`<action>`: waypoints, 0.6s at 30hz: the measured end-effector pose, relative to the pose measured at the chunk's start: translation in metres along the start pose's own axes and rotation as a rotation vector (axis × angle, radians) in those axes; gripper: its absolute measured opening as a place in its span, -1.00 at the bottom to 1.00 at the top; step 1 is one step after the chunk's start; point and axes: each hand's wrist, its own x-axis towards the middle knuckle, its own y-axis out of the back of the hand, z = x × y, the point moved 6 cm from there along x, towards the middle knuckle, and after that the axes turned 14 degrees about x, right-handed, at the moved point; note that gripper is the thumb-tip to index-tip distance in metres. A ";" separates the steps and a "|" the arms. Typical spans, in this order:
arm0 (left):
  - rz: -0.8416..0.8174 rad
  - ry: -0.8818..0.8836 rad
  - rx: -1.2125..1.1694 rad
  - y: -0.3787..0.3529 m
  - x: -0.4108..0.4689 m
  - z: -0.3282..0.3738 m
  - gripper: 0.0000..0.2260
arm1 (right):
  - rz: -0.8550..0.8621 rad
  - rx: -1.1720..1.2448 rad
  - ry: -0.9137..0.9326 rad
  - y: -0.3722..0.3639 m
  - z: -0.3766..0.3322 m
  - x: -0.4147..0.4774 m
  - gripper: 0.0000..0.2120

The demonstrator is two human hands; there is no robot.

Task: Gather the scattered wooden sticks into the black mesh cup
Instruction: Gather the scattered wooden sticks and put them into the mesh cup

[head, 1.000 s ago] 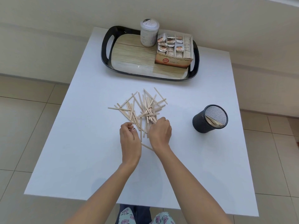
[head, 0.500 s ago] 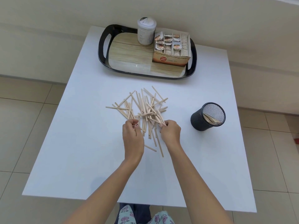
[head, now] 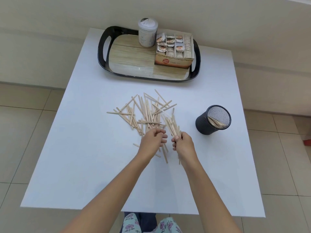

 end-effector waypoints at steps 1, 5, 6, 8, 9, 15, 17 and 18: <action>-0.040 0.017 0.031 -0.004 0.002 0.000 -0.75 | -0.010 0.035 -0.006 0.000 0.002 -0.003 -0.82; -0.139 -0.003 0.060 -0.020 0.004 0.006 -0.71 | -0.055 0.094 0.021 -0.001 0.007 -0.013 -0.78; -0.146 -0.018 0.036 -0.023 0.003 0.009 -0.70 | -0.075 0.084 0.039 -0.002 0.008 -0.016 -0.77; -0.129 -0.051 0.005 -0.025 0.001 0.014 -0.70 | -0.107 0.021 0.097 -0.005 0.008 -0.020 -0.77; -0.124 -0.075 -0.006 -0.026 0.000 0.017 -0.70 | -0.111 -0.049 0.135 -0.006 0.007 -0.021 -0.78; -0.172 -0.293 0.125 -0.035 -0.010 0.037 -0.73 | -0.143 0.095 0.201 -0.017 -0.001 -0.022 -0.64; -0.153 -0.346 0.131 -0.036 -0.011 0.041 -0.74 | -0.143 0.185 0.249 -0.017 -0.005 -0.022 -0.41; -0.135 -0.381 0.129 -0.036 -0.013 0.043 -0.74 | -0.142 0.210 0.290 -0.016 -0.008 -0.021 -0.33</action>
